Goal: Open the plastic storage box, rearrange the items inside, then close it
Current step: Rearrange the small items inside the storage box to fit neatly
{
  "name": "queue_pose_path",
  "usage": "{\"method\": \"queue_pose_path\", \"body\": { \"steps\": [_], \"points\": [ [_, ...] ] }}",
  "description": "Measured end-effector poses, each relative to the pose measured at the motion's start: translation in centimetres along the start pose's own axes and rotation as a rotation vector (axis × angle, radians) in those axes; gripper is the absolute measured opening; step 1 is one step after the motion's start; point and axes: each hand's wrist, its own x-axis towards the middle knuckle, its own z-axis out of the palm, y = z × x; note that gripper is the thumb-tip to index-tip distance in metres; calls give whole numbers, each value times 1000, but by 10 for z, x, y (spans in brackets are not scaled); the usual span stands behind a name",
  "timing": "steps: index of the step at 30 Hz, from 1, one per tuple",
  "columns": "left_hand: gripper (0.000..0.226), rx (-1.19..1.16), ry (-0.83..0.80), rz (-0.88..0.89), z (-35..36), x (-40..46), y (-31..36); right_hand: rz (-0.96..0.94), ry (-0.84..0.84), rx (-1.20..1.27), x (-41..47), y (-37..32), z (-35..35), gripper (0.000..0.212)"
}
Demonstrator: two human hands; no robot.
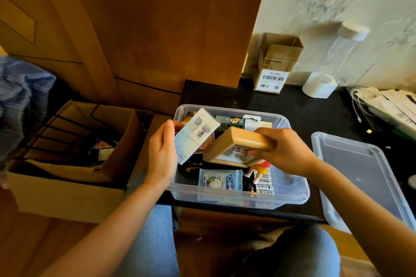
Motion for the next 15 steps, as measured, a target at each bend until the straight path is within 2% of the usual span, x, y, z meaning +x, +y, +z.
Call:
{"method": "queue_pose_path", "body": {
  "steps": [5,9,12,15],
  "points": [
    [33,83,-84,61,3,0,-4,116,114,84,-13,11,-6,27],
    [31,167,-127,72,3,-1,-7,138,170,117,-17,15,-8,25],
    [29,235,-212,82,4,-2,-5,169,179,149,-19,16,-7,23],
    [38,280,-319,102,6,-5,-1,211,183,172,-18,19,-6,17]
  ]
}}
